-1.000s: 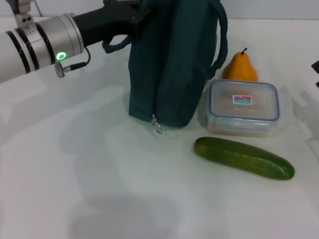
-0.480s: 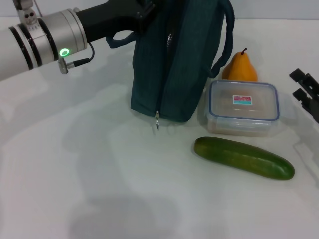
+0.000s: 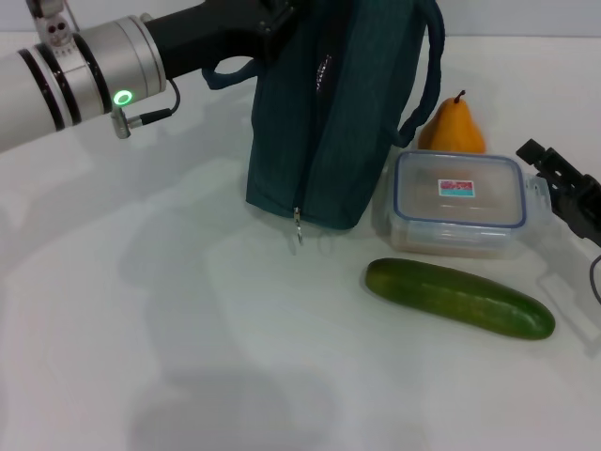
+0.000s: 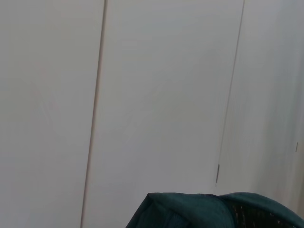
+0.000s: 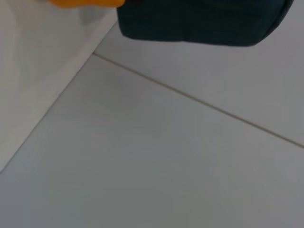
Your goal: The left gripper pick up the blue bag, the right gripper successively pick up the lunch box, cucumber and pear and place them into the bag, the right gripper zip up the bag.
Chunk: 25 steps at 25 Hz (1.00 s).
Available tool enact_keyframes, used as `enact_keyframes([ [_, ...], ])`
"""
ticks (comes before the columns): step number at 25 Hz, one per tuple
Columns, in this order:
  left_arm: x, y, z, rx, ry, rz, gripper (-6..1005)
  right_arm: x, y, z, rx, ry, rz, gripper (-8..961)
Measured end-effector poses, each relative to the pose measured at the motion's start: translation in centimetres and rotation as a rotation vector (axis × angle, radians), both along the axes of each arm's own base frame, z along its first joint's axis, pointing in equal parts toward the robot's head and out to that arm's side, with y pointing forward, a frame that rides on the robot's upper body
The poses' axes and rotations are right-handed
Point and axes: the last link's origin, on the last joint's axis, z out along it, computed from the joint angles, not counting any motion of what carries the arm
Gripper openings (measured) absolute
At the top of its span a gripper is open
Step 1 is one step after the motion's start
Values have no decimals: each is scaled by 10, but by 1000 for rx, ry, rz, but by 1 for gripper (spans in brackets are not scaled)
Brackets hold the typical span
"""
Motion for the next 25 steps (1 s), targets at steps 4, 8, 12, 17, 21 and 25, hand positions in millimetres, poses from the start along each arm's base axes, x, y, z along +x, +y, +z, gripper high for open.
enact_keyframes([
  [4,0,0,0,0,0,0,45,-4,1,0,-9,0,28,883],
  [8,-2,-1,-1,0,3,2,45,-10,4,6,14,4,74,883],
  [12,-5,-2,-2,1,5,7,45,-13,8,12,30,-2,104,883],
  [17,-7,-3,-2,2,4,14,45,-16,16,22,60,-23,127,883],
  [21,-8,-4,-2,2,4,17,45,-14,20,28,84,-34,127,883],
  [25,-8,-3,-2,2,5,19,45,-6,12,35,108,-87,146,883],
])
